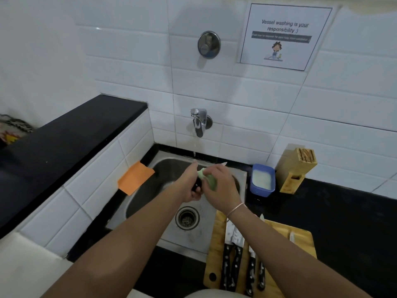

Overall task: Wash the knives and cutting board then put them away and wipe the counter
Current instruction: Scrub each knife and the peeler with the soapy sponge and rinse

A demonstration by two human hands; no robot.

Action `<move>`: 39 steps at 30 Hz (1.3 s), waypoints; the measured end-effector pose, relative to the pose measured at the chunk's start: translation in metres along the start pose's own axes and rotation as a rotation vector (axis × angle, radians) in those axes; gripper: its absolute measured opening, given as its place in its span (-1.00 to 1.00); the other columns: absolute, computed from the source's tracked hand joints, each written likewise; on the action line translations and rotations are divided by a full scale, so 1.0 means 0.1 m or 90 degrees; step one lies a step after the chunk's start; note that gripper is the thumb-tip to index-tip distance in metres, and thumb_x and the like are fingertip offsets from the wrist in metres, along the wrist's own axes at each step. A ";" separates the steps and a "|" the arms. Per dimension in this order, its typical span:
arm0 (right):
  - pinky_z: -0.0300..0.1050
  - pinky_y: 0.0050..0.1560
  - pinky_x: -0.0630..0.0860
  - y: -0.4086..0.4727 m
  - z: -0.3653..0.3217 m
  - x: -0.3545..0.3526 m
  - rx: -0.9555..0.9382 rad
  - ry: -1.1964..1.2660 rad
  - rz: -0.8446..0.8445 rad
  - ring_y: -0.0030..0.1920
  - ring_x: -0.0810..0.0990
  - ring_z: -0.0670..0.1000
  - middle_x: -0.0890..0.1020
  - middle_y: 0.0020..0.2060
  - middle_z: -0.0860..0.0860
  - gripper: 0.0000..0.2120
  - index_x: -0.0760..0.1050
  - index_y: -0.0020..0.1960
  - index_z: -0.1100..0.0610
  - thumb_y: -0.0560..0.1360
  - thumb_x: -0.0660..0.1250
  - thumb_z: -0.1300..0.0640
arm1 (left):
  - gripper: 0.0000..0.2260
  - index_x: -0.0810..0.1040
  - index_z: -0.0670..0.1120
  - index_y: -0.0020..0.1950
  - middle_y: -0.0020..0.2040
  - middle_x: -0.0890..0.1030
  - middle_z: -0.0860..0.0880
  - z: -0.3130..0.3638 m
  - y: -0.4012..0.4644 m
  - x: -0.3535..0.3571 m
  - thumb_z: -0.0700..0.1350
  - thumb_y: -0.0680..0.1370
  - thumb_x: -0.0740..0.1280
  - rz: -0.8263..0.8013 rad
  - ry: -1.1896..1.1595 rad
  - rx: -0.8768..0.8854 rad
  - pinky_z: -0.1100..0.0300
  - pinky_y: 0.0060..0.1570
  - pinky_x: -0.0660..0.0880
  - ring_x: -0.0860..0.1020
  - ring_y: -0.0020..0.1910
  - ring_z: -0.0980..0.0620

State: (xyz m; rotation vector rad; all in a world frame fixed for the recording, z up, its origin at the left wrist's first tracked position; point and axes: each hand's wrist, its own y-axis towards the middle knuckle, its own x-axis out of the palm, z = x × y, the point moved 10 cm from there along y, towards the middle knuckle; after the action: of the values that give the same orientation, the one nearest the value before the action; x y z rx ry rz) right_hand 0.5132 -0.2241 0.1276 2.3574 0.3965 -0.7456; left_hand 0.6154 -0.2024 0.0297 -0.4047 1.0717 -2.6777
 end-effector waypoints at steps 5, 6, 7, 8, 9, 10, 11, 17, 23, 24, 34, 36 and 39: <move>-0.19 0.07 0.39 0.06 0.34 -0.12 0.086 -0.061 0.027 0.06 0.54 0.09 0.60 0.01 0.07 -0.85 0.65 0.02 0.18 0.45 0.43 0.23 | -0.31 0.47 -0.11 0.02 -0.34 0.46 -0.04 0.00 -0.02 0.02 0.45 0.60 -0.13 -0.061 0.053 0.015 0.34 -0.62 0.11 0.25 -0.56 0.12; -0.20 0.06 0.37 0.08 0.34 -0.12 0.113 -0.065 0.040 0.05 0.54 0.10 0.61 0.00 0.08 -0.85 0.65 0.02 0.18 0.46 0.42 0.23 | -0.32 0.47 -0.11 0.03 -0.33 0.46 -0.05 -0.01 -0.02 0.02 0.45 0.60 -0.13 -0.060 0.044 0.014 0.34 -0.62 0.11 0.25 -0.56 0.12; -0.21 0.07 0.36 0.10 0.27 -0.11 0.101 -0.063 0.049 0.03 0.54 0.08 0.61 -0.02 0.08 -0.86 0.66 0.01 0.18 0.46 0.42 0.24 | -0.33 0.47 -0.10 0.01 -0.34 0.45 -0.05 -0.01 -0.02 0.02 0.44 0.61 -0.11 -0.051 0.027 0.012 0.34 -0.61 0.11 0.26 -0.56 0.12; -0.20 0.08 0.37 0.10 0.12 -0.09 0.061 -0.056 0.050 0.02 0.53 0.05 0.61 -0.03 0.07 -0.86 0.65 0.00 0.18 0.45 0.42 0.25 | -0.34 0.47 -0.10 -0.07 -0.37 0.43 -0.04 0.00 -0.04 0.01 0.44 0.61 -0.09 -0.035 0.009 0.011 0.35 -0.60 0.11 0.26 -0.57 0.11; -0.20 0.11 0.38 0.08 -0.04 -0.04 0.003 -0.049 0.039 0.01 0.51 0.02 0.62 -0.03 0.07 -0.86 0.65 -0.01 0.19 0.44 0.42 0.27 | -0.35 0.44 -0.09 -0.16 -0.41 0.42 -0.03 0.02 -0.06 -0.02 0.44 0.61 -0.06 -0.015 -0.004 0.011 0.36 -0.59 0.11 0.27 -0.58 0.11; -0.20 0.14 0.40 0.02 -0.20 -0.01 -0.066 -0.045 0.018 0.02 0.51 0.01 0.62 -0.02 0.07 -0.86 0.64 -0.01 0.20 0.43 0.42 0.28 | -0.36 0.40 -0.08 -0.23 -0.45 0.40 -0.03 0.05 -0.07 -0.06 0.44 0.61 -0.05 0.003 -0.008 0.013 0.36 -0.58 0.12 0.27 -0.60 0.10; -0.20 0.17 0.42 -0.05 -0.31 0.01 -0.133 -0.042 -0.002 0.03 0.52 0.02 0.63 -0.01 0.08 -0.86 0.64 -0.02 0.21 0.43 0.42 0.30 | -0.37 0.38 -0.07 -0.25 -0.47 0.40 -0.03 0.07 -0.07 -0.09 0.45 0.61 -0.04 0.010 -0.005 0.015 0.36 -0.58 0.11 0.26 -0.60 0.10; -0.02 0.10 0.56 0.05 -0.02 -0.19 -0.068 -0.044 0.052 0.02 0.56 0.05 0.63 -0.02 0.08 -0.86 0.65 -0.05 0.22 0.40 0.44 0.32 | -0.34 0.45 -0.08 -0.10 -0.40 0.44 -0.05 0.08 -0.07 -0.03 0.46 0.60 -0.09 -0.029 0.019 0.028 0.34 -0.58 0.12 0.24 -0.56 0.10; -0.22 0.15 0.47 -0.12 -0.49 -0.06 -0.246 -0.039 -0.001 0.03 0.55 0.02 0.63 0.01 0.12 -0.86 0.65 -0.03 0.25 0.42 0.44 0.32 | -0.36 0.40 -0.08 -0.21 -0.46 0.42 -0.03 0.21 -0.12 -0.13 0.47 0.59 -0.05 -0.017 0.025 0.044 0.33 -0.58 0.14 0.27 -0.58 0.09; -0.19 0.13 0.49 -0.11 -0.42 -0.10 -0.254 -0.050 0.004 0.03 0.55 0.03 0.63 0.01 0.12 -0.87 0.65 -0.03 0.24 0.42 0.45 0.32 | -0.35 0.42 -0.08 -0.18 -0.44 0.43 -0.04 0.21 -0.14 -0.14 0.46 0.59 -0.08 -0.031 0.041 0.049 0.34 -0.58 0.12 0.25 -0.57 0.09; -0.15 0.14 0.49 -0.14 -0.55 -0.08 -0.284 -0.034 0.020 0.02 0.55 0.06 0.64 0.02 0.14 -0.87 0.66 -0.01 0.27 0.45 0.43 0.31 | -0.38 0.42 -0.08 -0.15 -0.44 0.42 -0.04 0.26 -0.16 -0.14 0.45 0.60 -0.03 -0.049 0.057 0.062 0.35 -0.63 0.16 0.29 -0.61 0.10; -0.17 0.14 0.49 -0.06 -0.33 -0.16 -0.239 -0.051 0.038 0.02 0.56 0.09 0.64 0.01 0.14 -0.87 0.66 -0.01 0.26 0.44 0.44 0.31 | -0.36 0.48 -0.11 -0.06 -0.40 0.46 -0.04 0.27 -0.17 -0.11 0.43 0.61 -0.03 -0.084 0.093 0.085 0.34 -0.63 0.15 0.28 -0.58 0.12; -0.42 0.18 0.32 0.08 0.12 -0.35 -0.064 -0.082 0.104 0.03 0.57 0.13 0.65 -0.02 0.13 -0.86 0.68 -0.01 0.24 0.43 0.47 0.31 | -0.26 0.66 -0.22 0.08 -0.36 0.44 -0.01 0.27 -0.19 -0.04 0.39 0.64 0.00 -0.136 0.168 0.115 0.31 -0.62 0.12 0.24 -0.58 0.15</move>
State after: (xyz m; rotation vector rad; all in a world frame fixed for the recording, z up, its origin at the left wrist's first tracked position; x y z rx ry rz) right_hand 0.4837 -0.2415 0.1450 2.2033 0.1786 -0.7766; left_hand 0.6263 -0.2051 0.0614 -0.1412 0.8824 -3.0538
